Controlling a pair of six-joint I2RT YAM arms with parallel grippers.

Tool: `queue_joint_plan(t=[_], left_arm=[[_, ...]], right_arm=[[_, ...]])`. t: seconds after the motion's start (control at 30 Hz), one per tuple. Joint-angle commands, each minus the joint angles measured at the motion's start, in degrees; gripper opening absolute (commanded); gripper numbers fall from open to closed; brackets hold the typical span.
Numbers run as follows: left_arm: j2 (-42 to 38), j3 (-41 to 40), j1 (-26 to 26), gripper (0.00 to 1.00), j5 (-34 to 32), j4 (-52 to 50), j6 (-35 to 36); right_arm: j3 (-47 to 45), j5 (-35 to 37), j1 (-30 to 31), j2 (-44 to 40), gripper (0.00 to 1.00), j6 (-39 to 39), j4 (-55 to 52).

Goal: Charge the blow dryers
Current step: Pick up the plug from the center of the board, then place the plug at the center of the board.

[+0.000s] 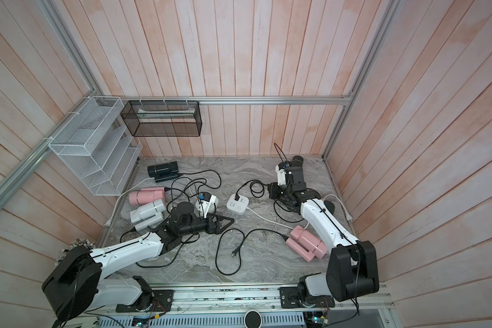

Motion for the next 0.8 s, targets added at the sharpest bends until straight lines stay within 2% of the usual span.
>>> queue_joint_plan(t=[0.0, 0.13, 0.37, 0.57, 0.67, 0.77], left_arm=[[-2.36, -0.25, -0.57, 0.98, 0.46, 2.62, 1.43], [-5.02, 0.11, -0.58, 0.97, -1.62, -1.33, 3.14], [-6.97, 0.38, -0.47, 0.97, -4.38, -6.65, 3.89], [-7.09, 2.3, -1.17, 0.97, -5.75, -14.24, 8.22], [-7.36, 4.6, -3.48, 0.97, -11.77, -20.27, 12.34], [-8.1, 4.68, -4.11, 0.97, -12.93, -21.96, 14.23]], right_arm=[[-0.21, -7.04, 0.28, -1.25, 0.12, 0.25, -3.47], [-2.3, -10.77, 1.66, -1.84, 0.12, -0.82, -4.31], [-8.01, -11.99, 9.41, 0.35, 0.12, -0.42, 1.63], [-9.33, -11.6, 13.37, 8.56, 0.11, -0.4, 4.17], [-9.84, -11.08, 14.14, 12.16, 0.1, -0.18, 5.66], [-10.53, -11.08, 14.66, 14.61, 0.1, 0.63, 8.09]])
